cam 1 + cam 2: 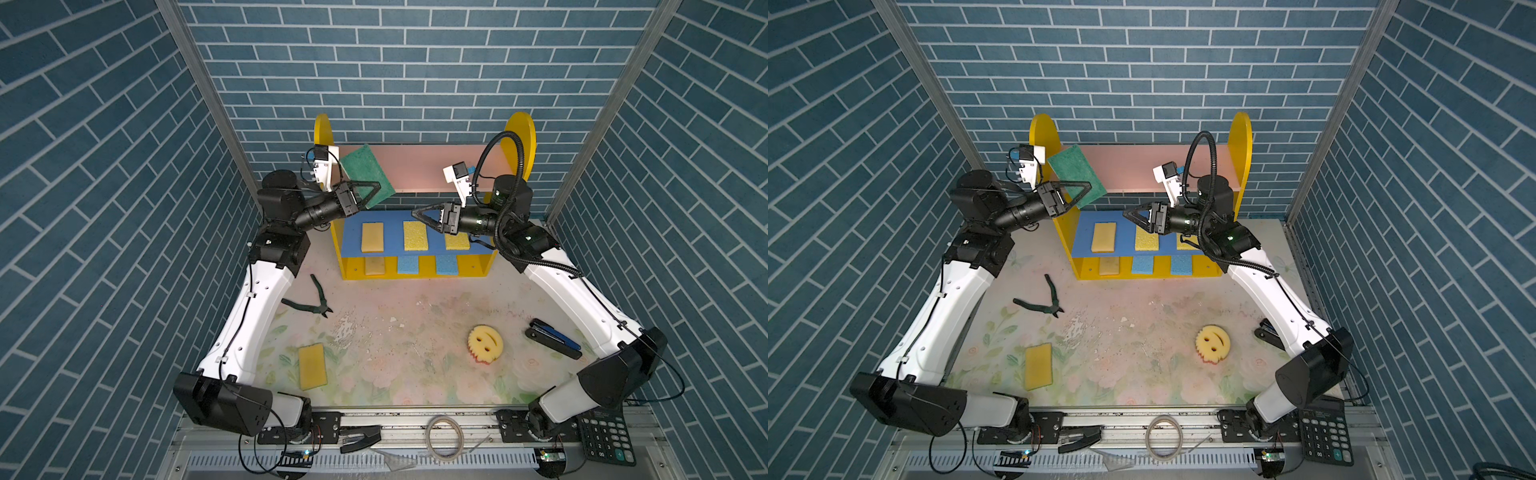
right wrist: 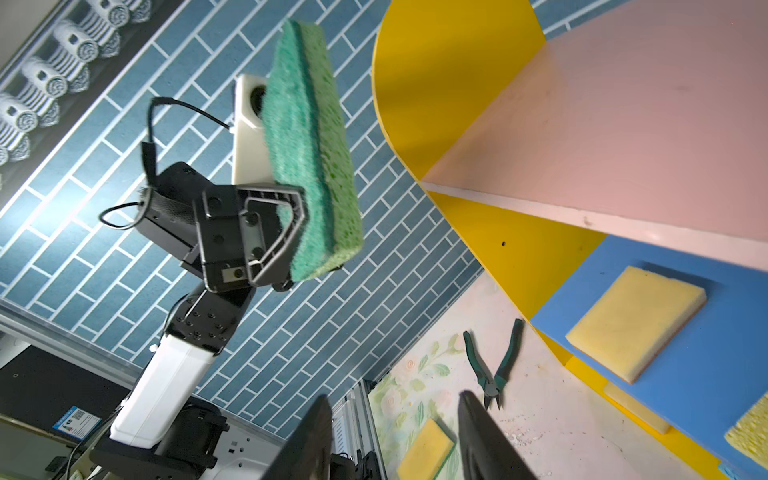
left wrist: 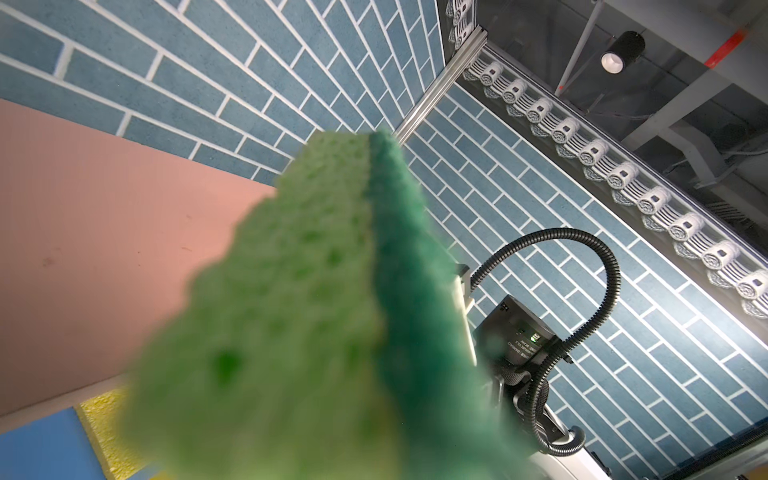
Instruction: Place and organize the cleaning sponges onto the shelf
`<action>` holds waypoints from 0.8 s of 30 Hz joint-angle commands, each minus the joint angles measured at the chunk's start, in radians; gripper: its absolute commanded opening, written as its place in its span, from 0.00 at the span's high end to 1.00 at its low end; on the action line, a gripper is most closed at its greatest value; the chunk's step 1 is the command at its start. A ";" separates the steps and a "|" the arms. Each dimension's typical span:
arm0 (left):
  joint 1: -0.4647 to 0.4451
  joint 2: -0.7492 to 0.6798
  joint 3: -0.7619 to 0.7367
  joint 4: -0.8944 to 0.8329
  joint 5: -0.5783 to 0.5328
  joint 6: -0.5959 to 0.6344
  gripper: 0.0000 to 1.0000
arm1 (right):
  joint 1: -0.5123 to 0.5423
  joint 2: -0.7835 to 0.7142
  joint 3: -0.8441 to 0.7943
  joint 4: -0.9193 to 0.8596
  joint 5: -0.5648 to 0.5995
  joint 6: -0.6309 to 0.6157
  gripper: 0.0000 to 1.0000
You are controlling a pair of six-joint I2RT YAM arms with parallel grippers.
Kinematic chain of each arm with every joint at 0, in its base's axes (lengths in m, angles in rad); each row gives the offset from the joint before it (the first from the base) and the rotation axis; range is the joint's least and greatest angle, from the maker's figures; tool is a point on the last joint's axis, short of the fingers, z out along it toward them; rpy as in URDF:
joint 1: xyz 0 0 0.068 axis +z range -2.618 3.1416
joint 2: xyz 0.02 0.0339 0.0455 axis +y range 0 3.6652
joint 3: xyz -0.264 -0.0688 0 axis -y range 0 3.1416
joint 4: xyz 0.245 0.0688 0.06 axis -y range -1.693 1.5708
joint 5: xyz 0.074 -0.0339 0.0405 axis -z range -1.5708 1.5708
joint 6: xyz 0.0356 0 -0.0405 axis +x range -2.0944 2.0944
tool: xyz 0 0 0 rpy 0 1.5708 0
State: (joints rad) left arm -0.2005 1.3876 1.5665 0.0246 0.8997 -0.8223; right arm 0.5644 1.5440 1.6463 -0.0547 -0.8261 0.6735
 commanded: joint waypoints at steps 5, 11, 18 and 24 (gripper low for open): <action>0.007 -0.025 -0.028 0.071 0.032 -0.013 0.97 | 0.002 0.066 0.112 0.248 -0.108 0.107 0.47; 0.007 -0.020 -0.028 0.064 0.056 -0.029 0.97 | 0.037 0.166 0.255 0.220 -0.114 0.119 0.48; 0.007 -0.024 -0.042 0.123 0.080 -0.073 0.97 | 0.083 0.243 0.366 0.098 -0.100 0.070 0.48; 0.007 -0.025 -0.089 0.206 0.097 -0.135 0.97 | 0.102 0.278 0.395 0.078 -0.086 0.076 0.51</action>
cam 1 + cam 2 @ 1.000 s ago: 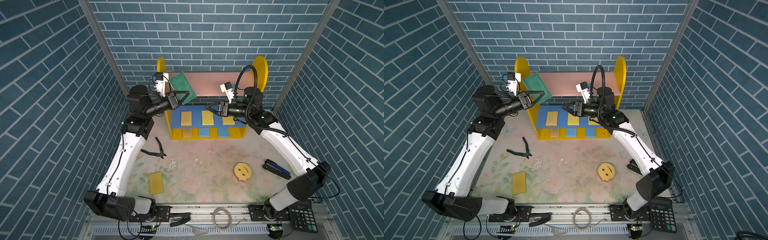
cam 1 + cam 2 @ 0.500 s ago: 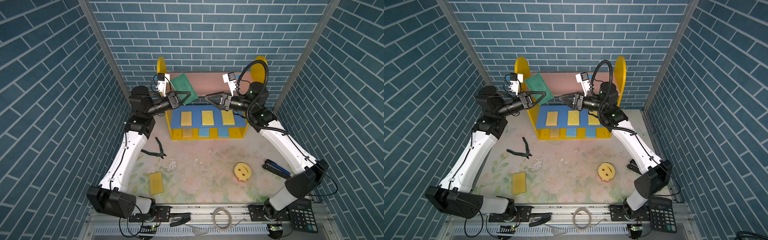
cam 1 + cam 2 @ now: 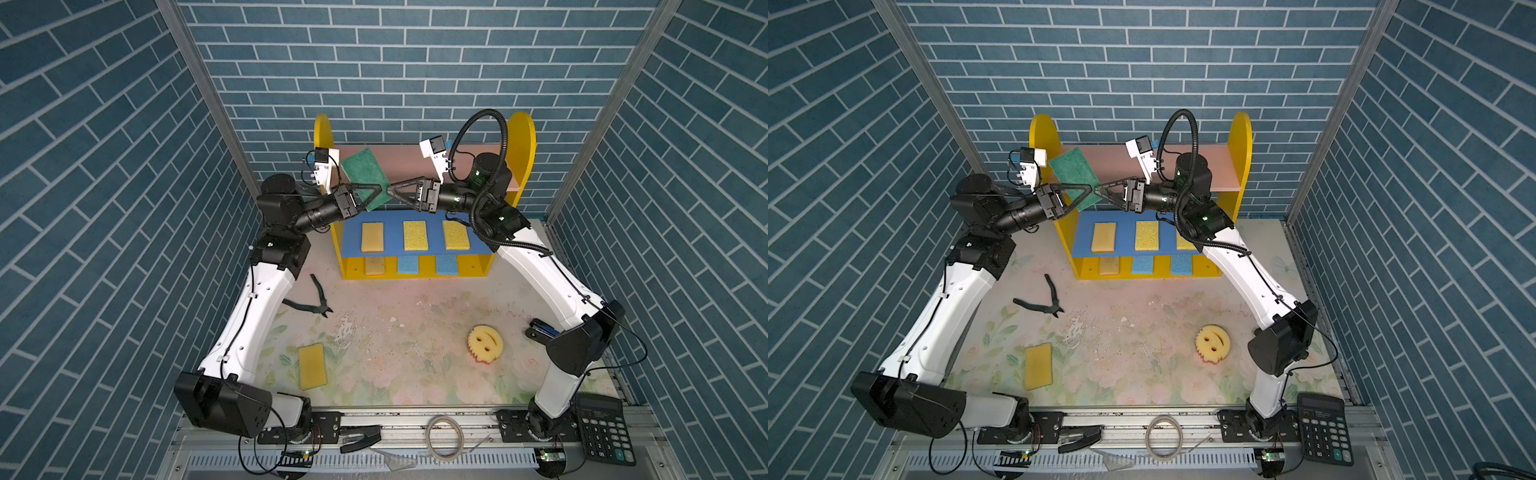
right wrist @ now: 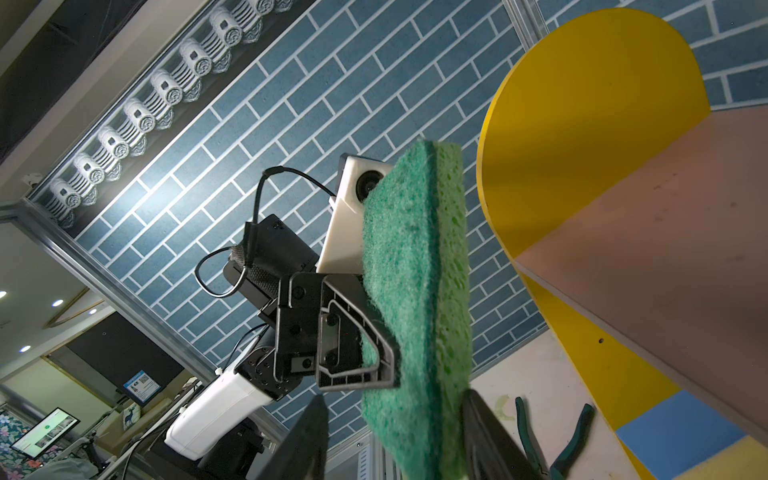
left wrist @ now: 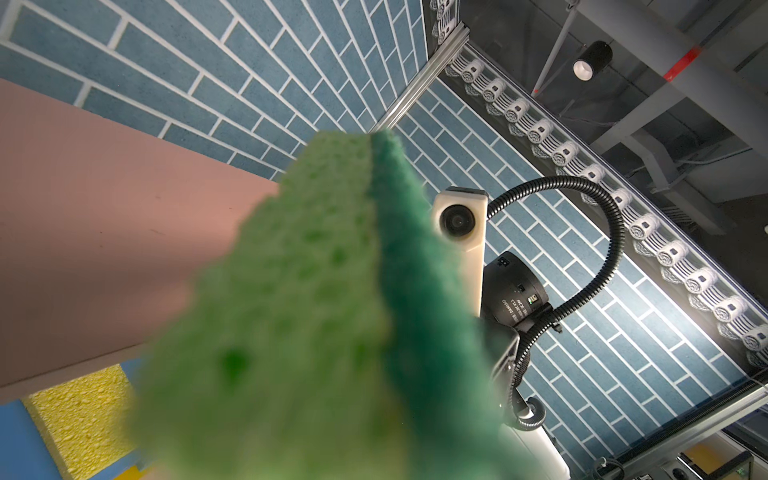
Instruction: Place and organize the cleaning sponges onto the shelf
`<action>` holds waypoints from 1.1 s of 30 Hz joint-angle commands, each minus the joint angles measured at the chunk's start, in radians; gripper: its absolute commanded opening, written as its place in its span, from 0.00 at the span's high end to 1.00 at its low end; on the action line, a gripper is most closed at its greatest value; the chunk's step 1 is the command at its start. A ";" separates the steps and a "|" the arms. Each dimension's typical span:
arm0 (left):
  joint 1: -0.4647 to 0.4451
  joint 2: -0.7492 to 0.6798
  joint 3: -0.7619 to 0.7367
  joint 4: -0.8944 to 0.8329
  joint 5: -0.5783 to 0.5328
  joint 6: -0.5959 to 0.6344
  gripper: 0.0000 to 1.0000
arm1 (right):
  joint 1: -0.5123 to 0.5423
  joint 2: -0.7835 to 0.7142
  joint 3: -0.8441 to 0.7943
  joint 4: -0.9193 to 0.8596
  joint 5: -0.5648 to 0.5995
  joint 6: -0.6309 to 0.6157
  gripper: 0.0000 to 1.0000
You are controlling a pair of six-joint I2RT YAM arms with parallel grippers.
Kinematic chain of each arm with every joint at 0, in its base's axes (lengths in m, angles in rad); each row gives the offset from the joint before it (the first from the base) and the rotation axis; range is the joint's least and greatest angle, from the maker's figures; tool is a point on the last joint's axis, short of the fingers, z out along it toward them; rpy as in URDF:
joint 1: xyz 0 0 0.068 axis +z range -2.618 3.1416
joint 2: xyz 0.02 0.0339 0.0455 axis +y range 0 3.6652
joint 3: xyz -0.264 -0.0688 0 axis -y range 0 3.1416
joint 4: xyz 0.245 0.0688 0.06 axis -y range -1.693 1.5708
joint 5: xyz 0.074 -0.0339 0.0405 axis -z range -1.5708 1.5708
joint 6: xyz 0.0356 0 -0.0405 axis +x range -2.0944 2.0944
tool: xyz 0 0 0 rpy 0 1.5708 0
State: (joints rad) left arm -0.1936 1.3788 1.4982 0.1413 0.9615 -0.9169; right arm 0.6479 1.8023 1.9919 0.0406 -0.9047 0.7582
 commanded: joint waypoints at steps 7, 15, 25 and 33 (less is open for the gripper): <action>0.000 -0.007 -0.029 0.138 0.048 -0.072 0.97 | 0.029 0.053 0.070 -0.034 -0.014 0.018 0.71; 0.012 0.014 0.001 0.122 0.053 -0.078 0.73 | 0.030 0.067 0.099 -0.006 -0.007 0.054 1.00; 0.091 -0.207 -0.041 -0.274 -0.306 0.275 0.39 | 0.030 0.104 0.246 -0.190 0.223 -0.045 1.00; 0.092 -0.418 -0.103 -0.492 -0.640 0.502 0.37 | 0.029 0.281 0.501 -0.296 0.406 0.043 1.00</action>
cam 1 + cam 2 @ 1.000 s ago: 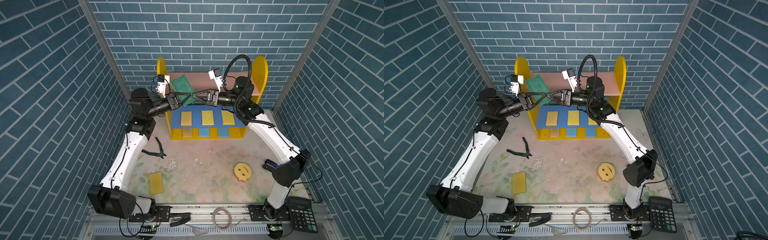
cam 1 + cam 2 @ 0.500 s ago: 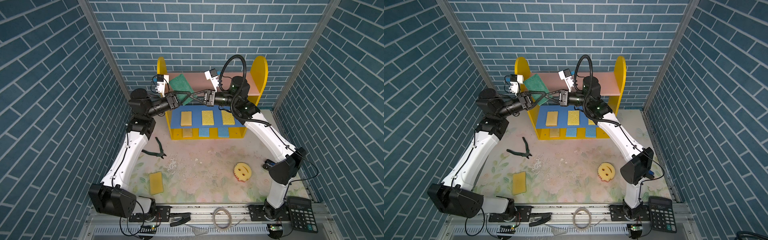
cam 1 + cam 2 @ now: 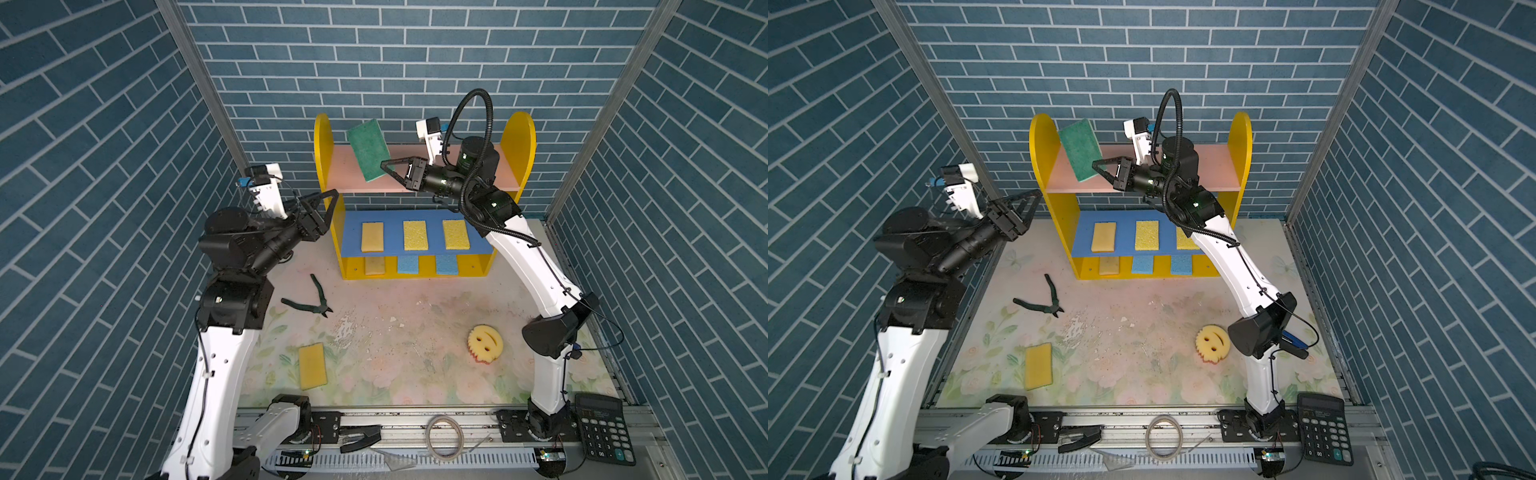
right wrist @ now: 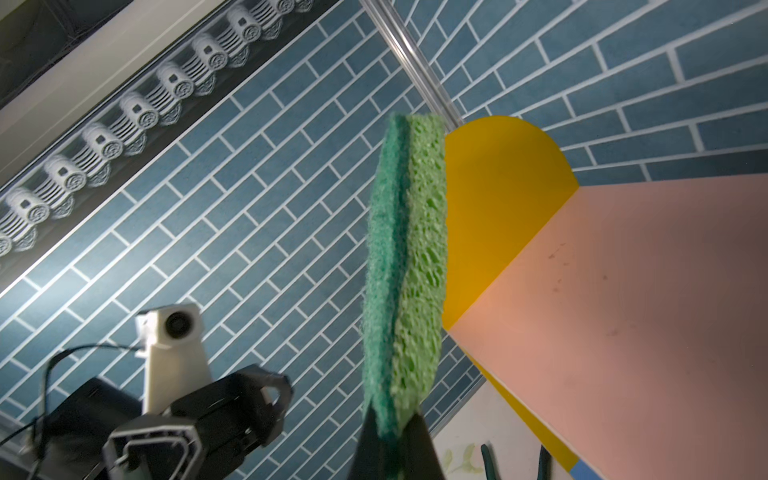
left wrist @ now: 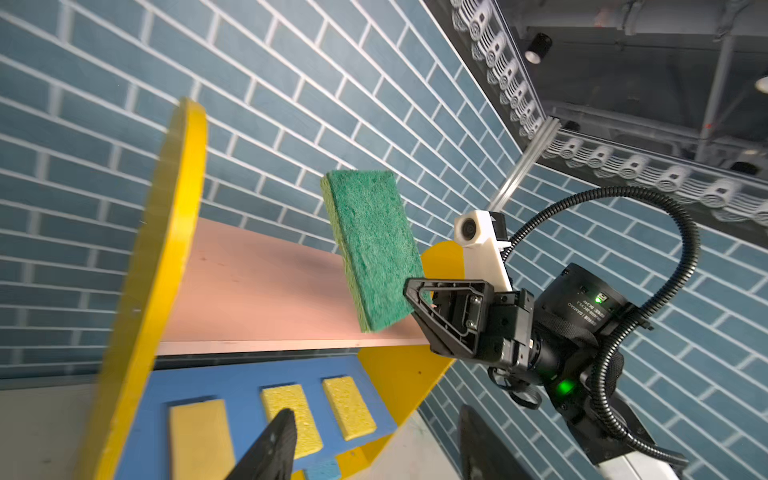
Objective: Place and organize the cleaning sponges onto the shelf
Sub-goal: 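Lower the green sponge to the pink shelf with right gripper while left draws back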
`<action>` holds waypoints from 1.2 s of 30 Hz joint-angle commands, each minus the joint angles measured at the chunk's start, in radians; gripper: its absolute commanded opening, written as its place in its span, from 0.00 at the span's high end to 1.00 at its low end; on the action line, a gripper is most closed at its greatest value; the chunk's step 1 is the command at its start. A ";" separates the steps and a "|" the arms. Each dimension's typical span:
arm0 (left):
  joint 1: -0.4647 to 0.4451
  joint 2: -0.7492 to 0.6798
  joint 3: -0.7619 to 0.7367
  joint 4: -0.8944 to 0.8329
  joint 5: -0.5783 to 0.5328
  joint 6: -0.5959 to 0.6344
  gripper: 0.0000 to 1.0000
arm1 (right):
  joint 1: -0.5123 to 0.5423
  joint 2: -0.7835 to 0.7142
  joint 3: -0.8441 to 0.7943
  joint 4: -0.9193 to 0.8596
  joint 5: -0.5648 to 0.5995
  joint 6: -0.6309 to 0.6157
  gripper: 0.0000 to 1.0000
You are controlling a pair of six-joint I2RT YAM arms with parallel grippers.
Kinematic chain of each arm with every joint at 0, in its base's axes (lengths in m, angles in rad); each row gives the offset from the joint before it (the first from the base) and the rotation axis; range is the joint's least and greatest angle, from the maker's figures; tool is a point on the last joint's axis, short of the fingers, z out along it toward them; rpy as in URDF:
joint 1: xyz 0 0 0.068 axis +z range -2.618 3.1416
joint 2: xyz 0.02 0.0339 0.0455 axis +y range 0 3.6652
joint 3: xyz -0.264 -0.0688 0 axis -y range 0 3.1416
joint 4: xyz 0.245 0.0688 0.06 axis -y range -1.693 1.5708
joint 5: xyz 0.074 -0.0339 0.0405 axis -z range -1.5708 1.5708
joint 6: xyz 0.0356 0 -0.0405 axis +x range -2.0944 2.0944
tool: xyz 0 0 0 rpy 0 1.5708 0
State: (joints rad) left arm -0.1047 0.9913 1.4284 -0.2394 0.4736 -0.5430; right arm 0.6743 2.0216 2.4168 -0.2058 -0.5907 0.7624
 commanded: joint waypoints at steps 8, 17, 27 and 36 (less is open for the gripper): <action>0.003 -0.104 -0.037 -0.223 -0.223 0.192 0.37 | 0.003 0.165 0.214 -0.083 0.301 0.121 1.00; 0.003 -0.142 -0.039 -0.299 -0.262 0.237 0.37 | 0.008 0.260 0.242 -0.066 0.322 0.198 1.00; 0.003 -0.118 -0.079 -0.250 -0.238 0.214 0.37 | 0.022 0.253 0.242 -0.077 0.306 0.174 1.00; 0.003 -0.069 -0.068 -0.214 -0.187 0.195 0.37 | 0.037 0.229 0.240 -0.077 0.289 0.172 1.00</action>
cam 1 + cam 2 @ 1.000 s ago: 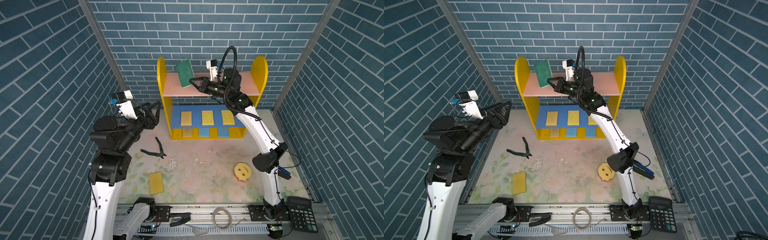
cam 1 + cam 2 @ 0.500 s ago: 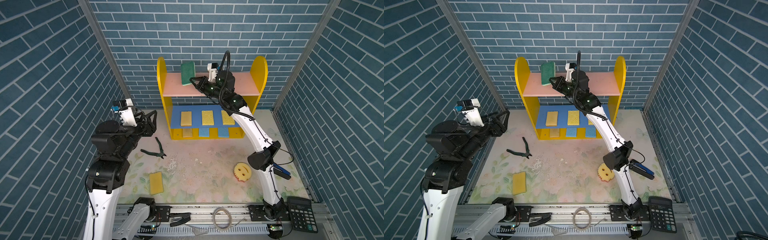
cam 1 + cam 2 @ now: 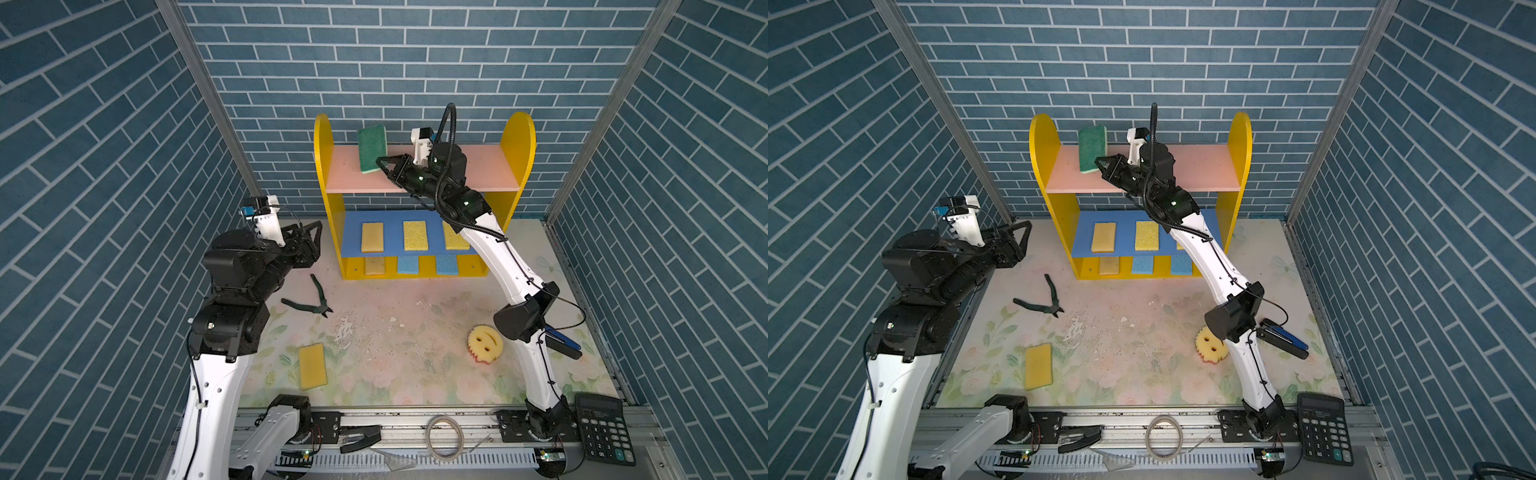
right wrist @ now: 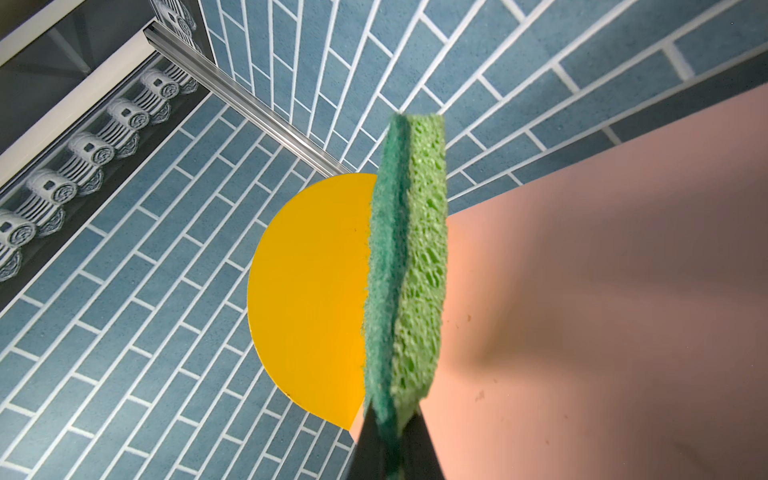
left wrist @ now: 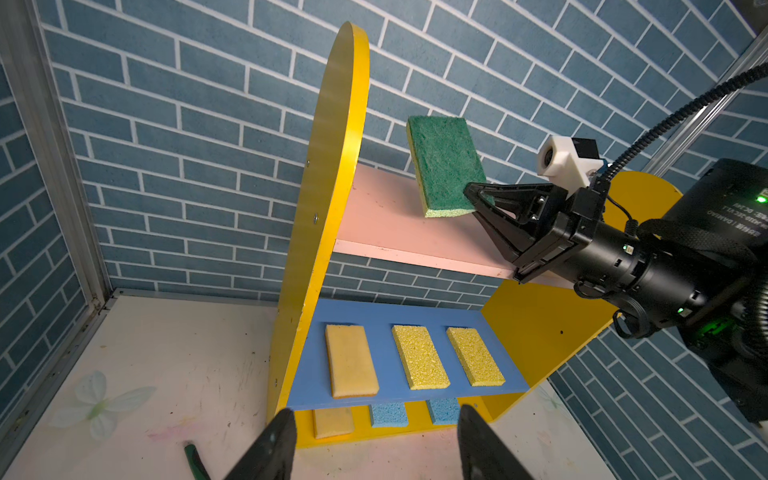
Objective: Place and organize the cleaning sponges onto the shelf
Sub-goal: 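Lower the green sponge to the pink shelf with right gripper while left draws back, then lay the green sponge flat on the pink shelf with the right gripper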
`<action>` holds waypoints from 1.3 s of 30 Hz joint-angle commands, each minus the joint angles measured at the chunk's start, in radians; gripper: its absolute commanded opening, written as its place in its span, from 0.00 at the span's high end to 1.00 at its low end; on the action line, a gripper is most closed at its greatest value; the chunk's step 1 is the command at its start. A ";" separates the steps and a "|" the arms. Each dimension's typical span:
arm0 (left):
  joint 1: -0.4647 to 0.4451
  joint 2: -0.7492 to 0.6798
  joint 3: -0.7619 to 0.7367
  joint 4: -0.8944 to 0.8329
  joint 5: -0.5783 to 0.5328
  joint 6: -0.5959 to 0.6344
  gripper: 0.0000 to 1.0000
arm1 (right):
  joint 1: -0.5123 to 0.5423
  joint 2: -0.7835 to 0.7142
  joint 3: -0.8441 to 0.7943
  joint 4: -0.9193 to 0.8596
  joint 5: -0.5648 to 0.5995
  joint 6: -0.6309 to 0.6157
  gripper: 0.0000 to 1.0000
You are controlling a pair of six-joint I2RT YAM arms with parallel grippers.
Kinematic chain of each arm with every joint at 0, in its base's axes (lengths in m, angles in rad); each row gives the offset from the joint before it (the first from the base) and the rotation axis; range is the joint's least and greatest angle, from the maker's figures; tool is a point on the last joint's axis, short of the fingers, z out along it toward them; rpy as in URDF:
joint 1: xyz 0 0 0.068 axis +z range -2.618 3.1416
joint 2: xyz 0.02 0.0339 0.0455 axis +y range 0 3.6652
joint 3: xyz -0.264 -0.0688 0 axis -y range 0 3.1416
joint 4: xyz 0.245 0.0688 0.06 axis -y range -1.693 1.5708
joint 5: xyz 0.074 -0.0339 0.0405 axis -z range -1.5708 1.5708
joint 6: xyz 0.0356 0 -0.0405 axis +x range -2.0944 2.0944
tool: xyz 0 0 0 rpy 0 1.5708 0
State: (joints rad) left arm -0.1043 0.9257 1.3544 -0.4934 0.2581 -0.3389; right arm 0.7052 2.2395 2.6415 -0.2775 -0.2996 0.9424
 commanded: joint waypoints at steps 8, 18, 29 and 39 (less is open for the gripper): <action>0.003 -0.009 -0.007 0.042 0.021 -0.011 0.37 | 0.035 0.008 0.013 0.007 -0.020 0.001 1.00; 0.003 -0.023 -0.022 0.033 0.026 -0.009 0.37 | 0.083 -0.003 0.010 0.011 0.018 0.006 1.00; 0.002 -0.061 -0.037 -0.003 0.001 0.013 0.37 | 0.098 -0.012 -0.137 0.070 0.114 0.120 1.00; 0.003 -0.065 -0.033 -0.020 -0.005 0.033 0.37 | 0.103 -0.144 -0.377 0.223 0.252 0.135 0.92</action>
State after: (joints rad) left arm -0.1043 0.8658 1.3243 -0.5056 0.2611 -0.3248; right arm 0.8070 2.1166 2.3123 -0.0540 -0.1184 1.0290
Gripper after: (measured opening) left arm 0.633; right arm 0.072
